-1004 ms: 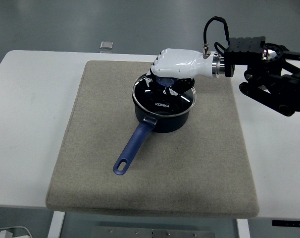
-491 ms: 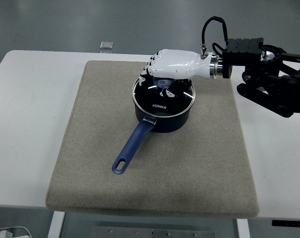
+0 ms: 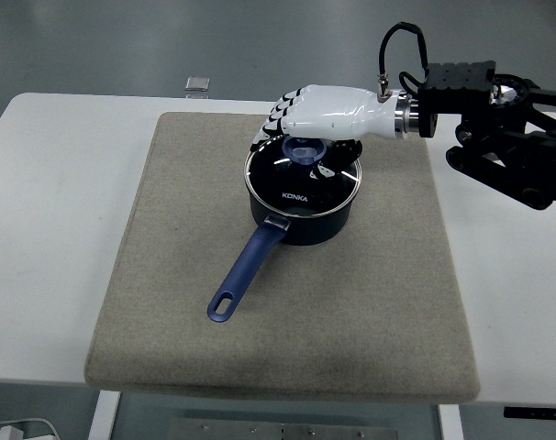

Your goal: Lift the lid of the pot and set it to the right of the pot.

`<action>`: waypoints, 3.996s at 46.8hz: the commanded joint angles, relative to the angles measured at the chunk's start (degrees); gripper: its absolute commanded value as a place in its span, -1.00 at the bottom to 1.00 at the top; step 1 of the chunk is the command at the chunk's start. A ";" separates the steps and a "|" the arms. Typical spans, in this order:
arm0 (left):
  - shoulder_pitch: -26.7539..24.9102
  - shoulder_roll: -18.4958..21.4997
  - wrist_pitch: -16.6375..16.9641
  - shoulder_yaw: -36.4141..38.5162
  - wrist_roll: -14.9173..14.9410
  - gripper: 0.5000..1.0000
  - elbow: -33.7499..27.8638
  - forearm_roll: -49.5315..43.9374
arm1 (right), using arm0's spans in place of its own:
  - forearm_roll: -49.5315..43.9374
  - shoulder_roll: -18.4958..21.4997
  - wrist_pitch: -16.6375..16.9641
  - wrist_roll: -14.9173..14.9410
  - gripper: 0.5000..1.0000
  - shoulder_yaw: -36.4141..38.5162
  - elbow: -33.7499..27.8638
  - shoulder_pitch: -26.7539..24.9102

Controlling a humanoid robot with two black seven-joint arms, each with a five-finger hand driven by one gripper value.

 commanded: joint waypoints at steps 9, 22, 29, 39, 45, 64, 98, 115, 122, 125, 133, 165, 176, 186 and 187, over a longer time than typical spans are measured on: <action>0.00 0.00 0.00 0.00 0.00 1.00 0.00 0.01 | -0.41 -0.81 0.01 -0.01 0.27 -2.05 0.00 1.39; 0.00 0.00 0.00 0.00 0.00 1.00 0.00 0.01 | -0.94 -0.64 -0.43 -0.01 0.27 -3.36 -0.09 1.04; 0.00 0.00 0.00 0.00 0.00 1.00 0.00 0.01 | -1.20 -0.64 -0.61 -0.01 0.27 -3.54 -0.27 0.86; 0.00 0.00 0.00 0.00 0.00 1.00 0.00 0.01 | -1.38 -0.72 -0.78 -0.01 0.27 -3.54 -0.97 0.77; 0.00 0.00 0.00 0.00 0.00 1.00 0.00 0.01 | -1.38 -0.72 -1.66 -0.01 0.27 -3.54 -1.23 0.86; 0.00 0.00 0.00 0.00 0.00 1.00 0.00 0.01 | -1.64 -0.72 -2.89 -0.01 0.26 -5.21 -1.94 1.48; 0.00 0.00 0.00 0.00 0.00 1.00 0.00 0.01 | -1.64 -0.37 -6.41 -0.01 0.26 -8.46 -3.43 1.30; 0.00 0.00 0.00 0.00 0.00 1.00 0.00 0.01 | -1.11 0.33 -5.53 -0.01 -1.00 -8.64 -3.34 1.30; 0.00 0.00 0.00 0.00 0.00 1.00 0.00 0.01 | -1.03 0.33 -3.77 -0.01 -1.00 -8.11 -3.34 1.30; 0.00 0.00 0.00 0.00 0.00 1.00 0.00 0.01 | -1.03 0.33 -3.68 -0.01 -1.00 -8.11 -3.34 1.39; 0.00 0.00 0.00 0.00 0.00 1.00 0.00 0.01 | -1.11 0.33 -3.42 -0.01 -1.00 -8.02 -3.34 2.09; 0.00 0.00 0.00 0.00 0.00 1.00 0.00 0.01 | -0.94 0.59 -2.72 -0.01 -1.00 -8.11 -3.34 4.02; 0.00 0.00 0.00 0.00 0.00 1.00 0.00 0.01 | -0.94 0.59 -2.45 -0.01 -1.00 -8.02 -3.34 4.46; 0.00 0.00 0.00 0.00 0.00 1.00 0.00 0.01 | -0.76 0.51 -2.45 -0.01 -1.00 -8.11 -3.52 4.99; 0.00 0.00 0.00 0.00 0.00 1.00 0.00 0.01 | -0.76 0.51 -2.45 -0.01 -1.00 -8.20 -3.52 5.08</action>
